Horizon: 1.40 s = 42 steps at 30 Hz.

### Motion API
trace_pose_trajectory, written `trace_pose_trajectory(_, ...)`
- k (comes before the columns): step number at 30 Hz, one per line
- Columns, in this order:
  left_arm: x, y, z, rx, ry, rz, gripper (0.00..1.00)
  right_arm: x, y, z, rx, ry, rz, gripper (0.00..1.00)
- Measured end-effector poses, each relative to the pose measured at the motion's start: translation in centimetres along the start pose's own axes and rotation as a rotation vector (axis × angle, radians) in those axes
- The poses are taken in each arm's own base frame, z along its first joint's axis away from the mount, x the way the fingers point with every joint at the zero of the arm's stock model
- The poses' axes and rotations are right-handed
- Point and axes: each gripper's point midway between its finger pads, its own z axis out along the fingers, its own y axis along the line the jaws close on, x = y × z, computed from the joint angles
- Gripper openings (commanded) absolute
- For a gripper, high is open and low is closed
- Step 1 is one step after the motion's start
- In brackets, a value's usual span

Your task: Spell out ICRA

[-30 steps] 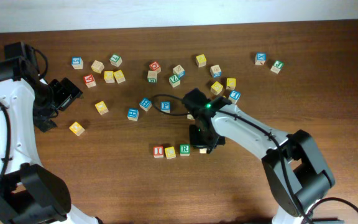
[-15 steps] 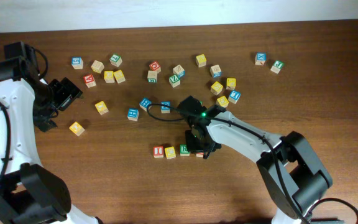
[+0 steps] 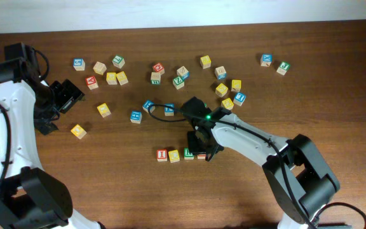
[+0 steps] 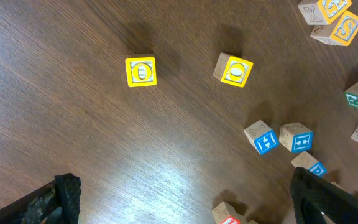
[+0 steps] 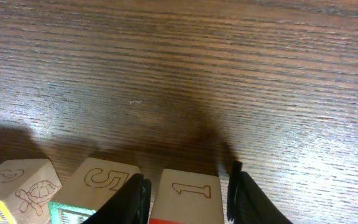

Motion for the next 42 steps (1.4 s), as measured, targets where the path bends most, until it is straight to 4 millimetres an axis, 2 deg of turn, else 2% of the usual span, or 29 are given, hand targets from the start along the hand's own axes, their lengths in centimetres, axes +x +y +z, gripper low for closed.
trace_pose_trajectory(4, 0.0, 0.0, 0.0, 0.000, 0.000, 0.000, 0.99, -0.3, 0.1, 0.0, 0.000, -0.016, -0.013, 0.44)
trace_pose_trajectory(10, 0.0, 0.0, 0.0, 0.000, 0.000, 0.000, 0.99, -1.7, 0.2, 0.0, 0.005, -0.077, -0.018, 0.44)
trace_pose_trajectory(12, 0.0, 0.0, 0.0, 0.000, 0.000, 0.000, 0.99, -2.3, -0.5, -0.1, 0.015, -0.089, -0.001, 0.45)
trace_pose_trajectory(14, 0.0, 0.0, 0.0, 0.000, 0.001, 0.000, 0.99, -3.4, -2.4, -1.1, 0.031, -0.078, 0.050, 0.45)
trace_pose_trajectory(16, 0.1, 0.0, 0.0, -0.001, 0.002, 0.000, 0.99, -5.2, -3.9, -4.0, 0.022, -0.048, 0.071, 0.45)
trace_pose_trajectory(18, 0.1, 0.0, 0.0, -0.001, 0.004, 0.000, 0.99, -7.1, -5.2, -8.4, 0.026, -0.039, 0.093, 0.51)
trace_pose_trajectory(19, 0.1, 0.0, 0.0, -0.001, 0.002, 0.000, 0.99, -7.6, -6.1, -11.8, 0.031, -0.029, 0.094, 0.57)
trace_pose_trajectory(20, 0.1, 0.0, 0.0, -0.001, 0.004, 0.000, 0.99, -8.2, -6.6, -14.0, 0.027, -0.040, 0.095, 0.58)
trace_pose_trajectory(21, 0.0, 0.0, 0.0, -0.001, 0.001, 0.000, 0.99, -8.6, -7.7, -16.8, 0.023, -0.056, 0.113, 0.63)
trace_pose_trajectory(22, 0.1, 0.0, 0.0, -0.002, 0.002, 0.000, 0.99, -8.9, -8.8, -19.7, 0.019, -0.089, 0.135, 0.74)
trace_pose_trajectory(23, 0.0, 0.0, 0.0, 0.000, 0.001, 0.000, 0.99, -8.8, -9.6, -21.2, 0.018, -0.105, 0.148, 0.81)
trace_pose_trajectory(24, 0.0, 0.0, 0.0, 0.000, -0.001, 0.000, 0.99, -7.6, -10.7, -23.2, 0.025, -0.098, 0.164, 0.87)
trace_pose_trajectory(25, 0.0, 0.0, 0.0, 0.000, -0.001, 0.000, 0.99, -7.0, -11.0, -24.2, 0.024, -0.108, 0.157, 0.89)
trace_pose_trajectory(27, 0.0, 0.0, 0.0, 0.000, 0.000, 0.000, 0.99, -4.6, -11.5, -25.6, 0.043, -0.073, 0.152, 0.92)
trace_pose_trajectory(28, -0.1, -0.1, 0.0, 0.003, -0.006, 0.001, 0.99, -4.3, -11.5, -26.3, 0.041, -0.097, 0.145, 0.98)
trace_pose_trajectory(30, -1.0, -0.6, 0.0, 0.027, -0.039, 0.005, 0.99, -3.6, -11.5, -27.5, 0.036, -0.130, 0.129, 0.98)
trace_pose_trajectory(31, -0.8, -0.9, 0.0, 0.043, -0.027, 0.005, 0.99, -3.1, -11.6, -27.8, 0.035, -0.138, 0.124, 0.98)
trace_pose_trajectory(33, 0.9, -2.1, -0.2, 0.120, 0.056, 0.001, 0.99, -1.1, -11.8, -29.5, 0.033, -0.194, 0.110, 0.98)
trace_pose_trajectory(35, 2.2, -2.9, -0.4, 0.170, 0.115, 0.027, 0.99, 0.5, -12.1, -30.4, 0.034, -0.223, 0.105, 0.98)
trace_pose_trajectory(37, 4.6, -4.1, -0.5, 0.203, 0.187, 0.157, 0.99, 2.0, -12.4, -31.0, 0.037, -0.247, 0.100, 0.98)
trace_pose_trajectory(38, 5.8, -4.7, -0.3, 0.186, 0.202, 0.238, 0.99, 2.3, -12.5, -30.6, 0.039, -0.238, 0.100, 0.98)
trace_pose_trajectory(39, 7.0, -5.4, 0.1, 0.155, 0.204, 0.327, 0.99, 1.7, -12.5, -29.7, 0.040, -0.237, 0.099, 0.98)
trace_pose_trajectory(40, 8.5, -5.7, 1.1, 0.104, 0.219, 0.408, 0.99, 1.2, -12.5, -28.6, 0.042, -0.225, 0.100, 0.89)
trace_pose_trajectory(41, 9.9, -5.7, 2.3, 0.057, 0.237, 0.469, 0.78, 0.8, -12.7, -27.0, 0.049, -0.201, 0.102, 0.69)
trace_pose_trajectory(42, 11.2, -5.4, 3.9, 0.002, 0.247, 0.530, 0.73, 0.7, -12.9, -24.9, 0.058, -0.157, 0.102, 0.61)
